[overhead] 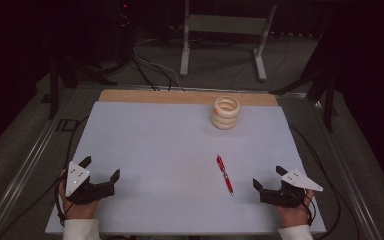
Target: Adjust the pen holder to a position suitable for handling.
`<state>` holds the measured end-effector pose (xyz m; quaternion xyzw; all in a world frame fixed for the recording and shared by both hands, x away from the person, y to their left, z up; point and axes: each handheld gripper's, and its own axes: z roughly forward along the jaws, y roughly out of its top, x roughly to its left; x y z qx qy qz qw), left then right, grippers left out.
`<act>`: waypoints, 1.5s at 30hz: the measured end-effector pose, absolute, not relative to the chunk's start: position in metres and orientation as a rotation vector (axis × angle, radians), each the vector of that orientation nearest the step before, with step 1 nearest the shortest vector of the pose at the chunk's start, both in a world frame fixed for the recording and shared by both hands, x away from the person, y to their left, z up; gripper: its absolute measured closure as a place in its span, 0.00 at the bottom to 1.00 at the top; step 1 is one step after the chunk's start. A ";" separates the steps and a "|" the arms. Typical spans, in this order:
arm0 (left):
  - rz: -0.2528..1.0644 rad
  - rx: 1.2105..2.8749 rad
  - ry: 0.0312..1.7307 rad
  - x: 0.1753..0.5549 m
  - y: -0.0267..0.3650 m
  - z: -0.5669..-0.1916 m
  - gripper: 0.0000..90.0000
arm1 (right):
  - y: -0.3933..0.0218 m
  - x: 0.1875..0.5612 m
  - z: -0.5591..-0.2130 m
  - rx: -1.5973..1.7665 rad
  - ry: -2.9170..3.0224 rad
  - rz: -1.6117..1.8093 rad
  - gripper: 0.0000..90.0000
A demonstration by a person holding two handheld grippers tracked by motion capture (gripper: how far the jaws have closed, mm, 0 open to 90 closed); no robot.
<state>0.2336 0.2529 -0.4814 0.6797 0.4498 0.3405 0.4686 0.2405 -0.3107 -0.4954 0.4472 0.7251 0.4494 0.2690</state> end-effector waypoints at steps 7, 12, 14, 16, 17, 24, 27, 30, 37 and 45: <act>0.849 1.670 1.120 0.234 0.253 -0.485 0.00 | -0.309 0.242 -0.496 1.227 1.946 1.202 0.00; 0.849 1.673 1.124 0.235 0.252 -0.486 0.00 | -0.307 0.243 -0.495 1.246 1.938 1.211 0.00; 0.851 1.672 1.124 0.235 0.251 -0.486 0.00 | -0.306 0.243 -0.493 1.250 1.931 1.218 0.00; 0.851 1.675 1.124 0.236 0.251 -0.487 0.00 | -0.306 0.244 -0.491 1.251 1.923 1.218 0.00; 0.846 1.674 1.125 0.236 0.251 -0.488 0.00 | -0.305 0.244 -0.490 1.258 1.918 1.221 0.00; 0.848 1.675 1.133 0.236 0.250 -0.489 0.00 | -0.306 0.251 -0.479 1.289 1.887 1.255 0.00; 0.848 1.681 1.132 0.236 0.249 -0.490 0.00 | -0.306 0.254 -0.473 1.281 1.886 1.261 0.00; 0.847 1.688 1.132 0.237 0.248 -0.491 0.00 | -0.306 0.259 -0.467 1.277 1.881 1.271 0.00; 0.841 1.684 1.137 0.237 0.249 -0.492 0.00 | -0.303 0.269 -0.455 1.274 1.890 1.286 0.00; 0.837 1.683 1.137 0.237 0.248 -0.492 0.00 | -0.300 0.286 -0.445 1.298 1.915 1.285 0.00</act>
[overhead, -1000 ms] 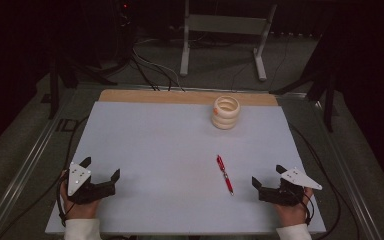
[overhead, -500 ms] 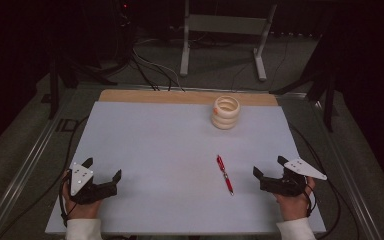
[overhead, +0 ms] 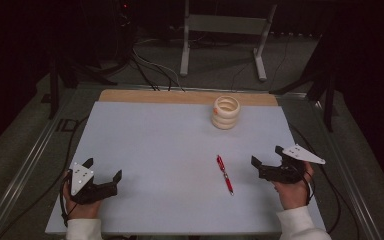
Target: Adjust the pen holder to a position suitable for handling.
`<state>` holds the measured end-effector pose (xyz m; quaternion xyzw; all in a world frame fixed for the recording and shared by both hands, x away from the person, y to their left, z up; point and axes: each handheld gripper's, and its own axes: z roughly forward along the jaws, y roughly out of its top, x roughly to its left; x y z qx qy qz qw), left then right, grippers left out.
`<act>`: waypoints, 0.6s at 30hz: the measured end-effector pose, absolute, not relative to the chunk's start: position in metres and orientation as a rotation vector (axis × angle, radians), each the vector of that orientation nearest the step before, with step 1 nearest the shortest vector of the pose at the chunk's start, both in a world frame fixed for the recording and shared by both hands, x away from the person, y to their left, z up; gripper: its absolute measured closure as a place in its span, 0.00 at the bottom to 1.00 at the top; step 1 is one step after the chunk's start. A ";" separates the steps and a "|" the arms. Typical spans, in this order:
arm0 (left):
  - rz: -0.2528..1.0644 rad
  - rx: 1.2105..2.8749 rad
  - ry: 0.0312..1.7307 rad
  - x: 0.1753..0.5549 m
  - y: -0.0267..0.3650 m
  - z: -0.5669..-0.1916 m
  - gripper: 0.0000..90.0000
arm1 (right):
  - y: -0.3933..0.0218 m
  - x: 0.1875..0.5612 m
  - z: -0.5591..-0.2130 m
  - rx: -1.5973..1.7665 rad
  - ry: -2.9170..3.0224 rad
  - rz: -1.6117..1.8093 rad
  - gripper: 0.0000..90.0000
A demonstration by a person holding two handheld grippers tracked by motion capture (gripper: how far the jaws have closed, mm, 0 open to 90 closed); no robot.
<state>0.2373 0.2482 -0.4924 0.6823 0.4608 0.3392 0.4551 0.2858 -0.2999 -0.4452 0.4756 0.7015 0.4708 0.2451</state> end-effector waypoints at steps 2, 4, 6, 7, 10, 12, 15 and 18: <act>0.838 1.681 1.137 0.237 0.248 -0.492 0.00 | -0.299 0.289 -0.444 1.307 1.919 1.287 0.00; 0.837 1.681 1.137 0.237 0.248 -0.492 0.00 | -0.298 0.293 -0.444 1.316 1.924 1.282 0.00; 0.837 1.681 1.137 0.237 0.248 -0.492 0.00 | -0.298 0.295 -0.443 1.317 1.925 1.283 0.00; 0.838 1.680 1.137 0.237 0.248 -0.492 0.00 | -0.296 0.298 -0.441 1.320 1.927 1.286 0.00; 0.838 1.680 1.138 0.237 0.249 -0.492 0.00 | -0.294 0.303 -0.438 1.314 1.931 1.284 0.00; 0.837 1.681 1.138 0.238 0.249 -0.493 0.00 | -0.292 0.307 -0.437 1.316 1.932 1.287 0.00; 0.836 1.680 1.138 0.238 0.249 -0.493 0.00 | -0.290 0.312 -0.434 1.319 1.931 1.293 0.00; 0.837 1.681 1.138 0.238 0.249 -0.493 0.00 | -0.287 0.318 -0.432 1.321 1.933 1.294 0.00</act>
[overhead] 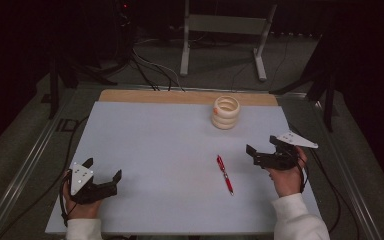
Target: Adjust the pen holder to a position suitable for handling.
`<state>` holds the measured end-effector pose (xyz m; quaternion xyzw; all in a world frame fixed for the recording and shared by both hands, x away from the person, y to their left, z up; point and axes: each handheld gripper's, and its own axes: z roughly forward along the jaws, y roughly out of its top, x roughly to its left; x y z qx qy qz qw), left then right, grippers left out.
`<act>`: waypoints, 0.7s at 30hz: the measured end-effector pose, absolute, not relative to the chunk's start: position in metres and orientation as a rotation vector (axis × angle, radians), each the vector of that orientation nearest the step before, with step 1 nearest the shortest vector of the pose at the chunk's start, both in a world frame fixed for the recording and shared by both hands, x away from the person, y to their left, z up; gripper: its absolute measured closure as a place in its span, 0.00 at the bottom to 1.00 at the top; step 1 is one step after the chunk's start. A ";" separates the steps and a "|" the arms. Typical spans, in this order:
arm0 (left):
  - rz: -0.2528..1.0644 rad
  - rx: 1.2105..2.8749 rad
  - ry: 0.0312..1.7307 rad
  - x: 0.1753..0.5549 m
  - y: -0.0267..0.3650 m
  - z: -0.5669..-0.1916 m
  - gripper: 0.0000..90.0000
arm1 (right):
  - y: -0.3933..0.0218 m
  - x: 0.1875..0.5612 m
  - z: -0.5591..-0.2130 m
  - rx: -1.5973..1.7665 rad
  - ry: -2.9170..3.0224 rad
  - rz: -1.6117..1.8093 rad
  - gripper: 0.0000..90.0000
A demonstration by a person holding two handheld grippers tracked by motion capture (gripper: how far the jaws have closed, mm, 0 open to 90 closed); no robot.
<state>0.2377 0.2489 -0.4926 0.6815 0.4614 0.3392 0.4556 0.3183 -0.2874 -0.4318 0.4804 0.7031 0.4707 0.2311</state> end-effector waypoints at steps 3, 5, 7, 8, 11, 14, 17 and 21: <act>0.837 1.680 1.140 0.238 0.249 -0.493 0.00 | -0.286 0.322 -0.430 1.322 1.936 1.295 0.00; 0.837 1.680 1.143 0.238 0.249 -0.493 0.00 | -0.284 0.328 -0.426 1.317 1.935 1.293 0.00; 0.839 1.680 1.143 0.238 0.249 -0.493 0.00 | -0.283 0.332 -0.424 1.318 1.935 1.295 0.00; 0.839 1.678 1.141 0.238 0.249 -0.493 0.00 | -0.283 0.334 -0.422 1.316 1.934 1.294 0.00; 0.840 1.678 1.142 0.238 0.249 -0.493 0.00 | -0.283 0.340 -0.419 1.323 1.918 1.310 0.00; 0.840 1.678 1.144 0.239 0.249 -0.493 0.00 | -0.284 0.347 -0.416 1.331 1.910 1.313 0.00; 0.840 1.682 1.144 0.239 0.249 -0.493 0.00 | -0.284 0.353 -0.414 1.336 1.907 1.309 0.00; 0.841 1.684 1.143 0.239 0.249 -0.494 0.00 | -0.282 0.362 -0.413 1.345 1.907 1.298 0.00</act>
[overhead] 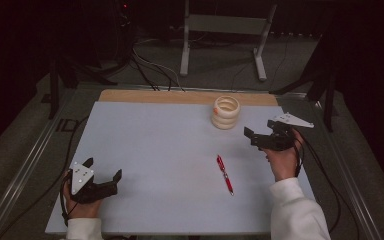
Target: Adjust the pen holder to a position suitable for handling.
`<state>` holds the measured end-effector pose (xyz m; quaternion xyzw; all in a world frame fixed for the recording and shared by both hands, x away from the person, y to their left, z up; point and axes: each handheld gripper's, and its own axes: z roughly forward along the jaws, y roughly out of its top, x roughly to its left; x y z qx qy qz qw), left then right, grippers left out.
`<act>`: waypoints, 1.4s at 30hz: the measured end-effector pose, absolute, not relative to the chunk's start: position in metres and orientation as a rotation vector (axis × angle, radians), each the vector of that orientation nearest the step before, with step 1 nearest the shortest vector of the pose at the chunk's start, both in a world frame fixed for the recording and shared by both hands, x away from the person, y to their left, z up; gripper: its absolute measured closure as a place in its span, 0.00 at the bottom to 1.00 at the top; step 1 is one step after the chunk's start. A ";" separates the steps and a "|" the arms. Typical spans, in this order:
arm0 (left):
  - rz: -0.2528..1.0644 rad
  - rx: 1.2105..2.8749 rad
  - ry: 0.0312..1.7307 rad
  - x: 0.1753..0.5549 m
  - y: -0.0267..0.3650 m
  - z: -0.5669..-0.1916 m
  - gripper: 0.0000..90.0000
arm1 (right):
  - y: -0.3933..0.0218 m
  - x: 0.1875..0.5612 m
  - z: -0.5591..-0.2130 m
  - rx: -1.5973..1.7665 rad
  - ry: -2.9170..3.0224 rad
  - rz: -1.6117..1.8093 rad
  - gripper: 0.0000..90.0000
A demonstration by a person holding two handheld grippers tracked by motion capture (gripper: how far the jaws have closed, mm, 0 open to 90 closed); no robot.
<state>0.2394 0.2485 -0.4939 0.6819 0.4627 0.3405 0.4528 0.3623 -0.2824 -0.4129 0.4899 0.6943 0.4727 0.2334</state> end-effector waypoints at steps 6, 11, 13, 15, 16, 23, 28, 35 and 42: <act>0.841 1.684 1.143 0.240 0.248 -0.494 0.00 | -0.280 0.373 -0.412 1.360 1.910 1.289 0.00; 0.842 1.685 1.143 0.240 0.248 -0.494 0.00 | -0.277 0.382 -0.411 1.360 1.907 1.284 0.00; 0.845 1.683 1.142 0.239 0.249 -0.494 0.00 | -0.276 0.385 -0.411 1.370 1.908 1.283 0.00; 0.846 1.682 1.143 0.239 0.249 -0.494 0.00 | -0.275 0.387 -0.412 1.379 1.912 1.287 0.00; 0.845 1.682 1.143 0.239 0.249 -0.494 0.00 | -0.275 0.388 -0.411 1.379 1.911 1.287 0.00; 0.850 1.678 1.144 0.239 0.249 -0.494 0.00 | -0.271 0.398 -0.407 1.382 1.905 1.277 0.00; 0.857 1.668 1.145 0.239 0.250 -0.493 0.00 | -0.269 0.410 -0.405 1.401 1.908 1.263 0.00; 0.855 1.667 1.144 0.239 0.250 -0.493 0.00 | -0.266 0.425 -0.405 1.421 1.908 1.249 0.00; 0.852 1.657 1.147 0.238 0.251 -0.494 0.00 | -0.258 0.445 -0.404 1.443 1.909 1.228 0.00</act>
